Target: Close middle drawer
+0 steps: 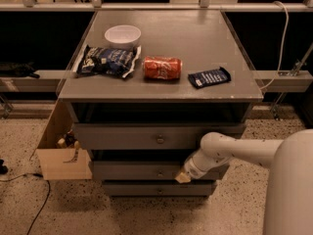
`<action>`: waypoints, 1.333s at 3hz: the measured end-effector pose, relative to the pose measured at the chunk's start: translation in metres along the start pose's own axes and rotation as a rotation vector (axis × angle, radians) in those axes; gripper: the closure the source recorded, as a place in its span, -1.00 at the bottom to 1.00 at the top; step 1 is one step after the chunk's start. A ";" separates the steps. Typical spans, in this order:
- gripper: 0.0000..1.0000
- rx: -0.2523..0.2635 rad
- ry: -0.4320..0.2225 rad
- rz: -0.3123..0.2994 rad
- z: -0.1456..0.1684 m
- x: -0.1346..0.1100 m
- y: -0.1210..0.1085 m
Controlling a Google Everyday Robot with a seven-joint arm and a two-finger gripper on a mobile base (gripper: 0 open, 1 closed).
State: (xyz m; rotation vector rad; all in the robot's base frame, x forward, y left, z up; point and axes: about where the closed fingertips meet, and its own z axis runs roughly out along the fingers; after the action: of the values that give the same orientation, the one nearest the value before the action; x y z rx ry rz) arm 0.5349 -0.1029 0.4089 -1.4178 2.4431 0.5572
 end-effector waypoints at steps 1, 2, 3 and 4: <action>0.36 0.000 0.000 0.000 0.000 0.000 0.000; -0.08 0.000 0.000 0.000 0.000 0.000 0.000; -0.55 0.000 0.000 0.000 0.000 0.000 0.000; -1.00 0.000 0.000 0.000 0.000 0.000 0.000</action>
Offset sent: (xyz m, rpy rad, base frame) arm 0.0000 0.0000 0.0000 0.0000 0.0000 0.0000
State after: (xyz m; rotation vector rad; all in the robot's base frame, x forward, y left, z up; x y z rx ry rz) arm 0.5348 -0.1028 0.4088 -1.4180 2.4432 0.5575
